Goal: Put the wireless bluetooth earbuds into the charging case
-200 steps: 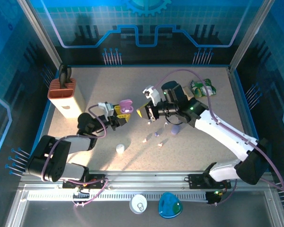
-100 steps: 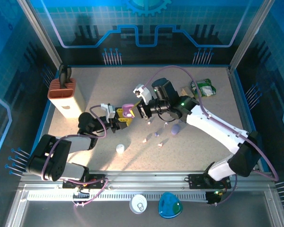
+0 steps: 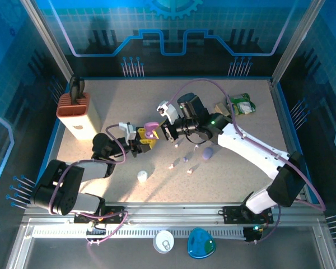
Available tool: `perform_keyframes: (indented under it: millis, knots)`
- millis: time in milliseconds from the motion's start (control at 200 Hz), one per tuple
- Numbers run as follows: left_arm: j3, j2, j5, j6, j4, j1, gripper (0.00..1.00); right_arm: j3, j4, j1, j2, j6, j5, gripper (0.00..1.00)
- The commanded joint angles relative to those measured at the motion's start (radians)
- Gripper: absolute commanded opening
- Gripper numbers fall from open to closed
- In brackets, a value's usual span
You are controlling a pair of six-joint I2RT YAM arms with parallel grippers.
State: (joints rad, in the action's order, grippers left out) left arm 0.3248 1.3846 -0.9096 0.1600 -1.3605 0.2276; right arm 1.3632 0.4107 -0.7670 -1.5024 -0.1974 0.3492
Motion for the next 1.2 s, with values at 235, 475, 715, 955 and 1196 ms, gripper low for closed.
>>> perform_keyframes:
  millis: [235, 475, 715, 955, 1196]
  knots:
    - [0.018, -0.029, 0.019, 0.015, -0.041, 0.006, 0.38, -0.001, 0.002, 0.015, -0.021, 0.001, 0.002, 0.19]
    - [0.017, -0.025, 0.026, 0.011, -0.040, 0.006, 0.38, 0.008, 0.007, 0.014, -0.003, 0.002, 0.005, 0.31]
    - [0.021, -0.017, 0.023, 0.011, -0.040, 0.007, 0.38, 0.017, -0.006, 0.029, 0.022, 0.002, -0.007, 0.55]
    - [0.017, -0.022, 0.013, 0.018, -0.040, 0.007, 0.38, 0.029, -0.035, 0.056, 0.006, -0.019, 0.032, 0.70]
    - [0.017, -0.021, 0.011, 0.014, -0.041, 0.006, 0.38, 0.084, -0.023, 0.056, -0.031, 0.007, 0.118, 0.73]
